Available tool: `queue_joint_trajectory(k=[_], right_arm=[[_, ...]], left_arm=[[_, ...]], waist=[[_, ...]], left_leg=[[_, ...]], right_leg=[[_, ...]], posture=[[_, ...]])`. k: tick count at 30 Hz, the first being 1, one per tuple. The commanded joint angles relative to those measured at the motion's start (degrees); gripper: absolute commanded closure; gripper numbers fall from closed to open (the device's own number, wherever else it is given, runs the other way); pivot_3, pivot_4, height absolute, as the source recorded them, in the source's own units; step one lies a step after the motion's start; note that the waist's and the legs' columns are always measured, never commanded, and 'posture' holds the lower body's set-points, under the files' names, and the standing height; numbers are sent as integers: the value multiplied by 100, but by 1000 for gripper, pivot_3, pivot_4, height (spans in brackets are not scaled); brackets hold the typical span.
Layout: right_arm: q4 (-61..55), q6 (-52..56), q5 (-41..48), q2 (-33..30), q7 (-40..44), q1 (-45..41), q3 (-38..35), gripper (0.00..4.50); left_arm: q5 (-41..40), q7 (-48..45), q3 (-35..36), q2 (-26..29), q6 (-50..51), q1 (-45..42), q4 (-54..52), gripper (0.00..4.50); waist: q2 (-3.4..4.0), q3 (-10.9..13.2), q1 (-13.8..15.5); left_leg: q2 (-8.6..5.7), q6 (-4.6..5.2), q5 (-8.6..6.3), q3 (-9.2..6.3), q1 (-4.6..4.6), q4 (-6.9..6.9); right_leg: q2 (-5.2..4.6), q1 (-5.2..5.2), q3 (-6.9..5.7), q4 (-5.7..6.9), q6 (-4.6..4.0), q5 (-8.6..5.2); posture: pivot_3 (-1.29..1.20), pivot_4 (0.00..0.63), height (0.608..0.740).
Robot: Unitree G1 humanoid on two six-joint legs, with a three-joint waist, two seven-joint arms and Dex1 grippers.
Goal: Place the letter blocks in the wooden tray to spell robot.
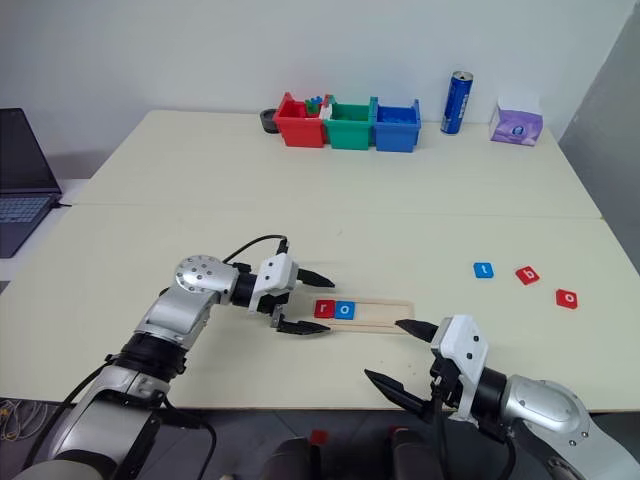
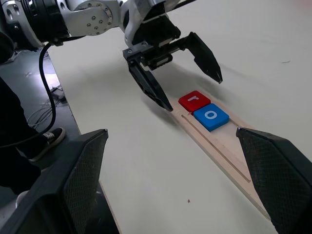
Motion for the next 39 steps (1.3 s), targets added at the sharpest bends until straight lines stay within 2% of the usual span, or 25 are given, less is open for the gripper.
queue_joint_trajectory(k=[1, 4, 7, 13, 15, 17, 21, 25, 29, 32, 39], right_arm=[[-95, -13, 158, -1, 32, -118, -137, 0], [-54, 24, 142, 47, -96, -156, -165, 0], [18, 134, 11, 59, -260, -195, -112, 0], [194, 502, -65, 122, -643, -414, -144, 0], [329, 558, -68, 212, -818, -476, -324, 0], [618, 284, -458, 177, -922, -453, -552, 0], [1077, 58, -976, 282, -1266, -440, -928, 0], [1368, -69, -1084, 689, -1675, -535, -1346, 0], [1717, -440, -1653, 893, -2116, -620, -1648, 0], [2082, -542, -1776, 809, -2007, -778, -1686, 0], [3592, 40, -1664, 69, -1406, -1710, -1848, 0]], left_arm=[[-227, -47, 269, 285, 304, 165, -503, 47], [-262, 210, 541, 504, 549, 224, -581, 47], [-154, 353, 702, 720, 339, 351, -523, 47], [-326, 507, 842, 824, 530, 748, -1038, 47], [-468, 561, 850, 766, 751, 820, -1379, 47], [-550, 605, 784, 730, 981, 859, -1702, 47], [-291, 919, 503, 663, 1272, 863, -2140, 47], [-328, 1386, 377, 273, 1727, 621, -2403, 47], [-88, 1777, 145, 51, 2101, 348, -2462, 47], [9, 1947, -2, -75, 2300, 144, -2456, 47], [-29, 2045, -209, -267, 2662, -140, -2666, 47]], waist=[[0, 0, -9], [0, 0, -3], [0, 0, -3], [0, 0, -1], [0, 0, 14], [0, 0, 29], [0, 0, 27], [1, 0, 26], [2, 0, 24], [2, 0, 19], [6, 0, -5]], left_leg=[[1, 0, 0, 1, 2, 0], [1, 0, 0, -1, 3, 0], [1, 0, 0, -1, 3, 3], [1, 0, 0, 2, 2, 2], [2, 0, 0, 1, 2, 2], [2, 0, 0, 1, 1, 2], [-3, 0, 0, 9, 2, 3], [2, 0, 0, 3, 2, 2], [0, 0, 0, 7, 4, 4], [-1, 0, 0, 7, 5, 3], [-4, 0, 1, 13, 9, 4]], right_leg=[[2, 0, 2, 1, 0, 0], [2, 0, 0, 5, 0, 0], [2, 0, 1, 7, 0, 0], [0, -1, 3, 6, 0, 0], [0, -2, 2, 6, -1, 0], [-1, -2, 2, 6, 0, 0], [-5, -1, 7, 5, 0, 0], [2, -2, 4, 10, -1, 0], [1, -3, 10, 18, -1, 0], [1, -3, 10, 18, -1, 0], [1, -4, 16, 25, -3, 1]], posture=[[0, 150, 740], [0, 150, 740], [0, 150, 740], [0, 150, 740], [0, 150, 740], [0, 150, 740], [0, 150, 740], [0, 150, 740], [0, 150, 740], [0, 150, 740], [0, 150, 740]])
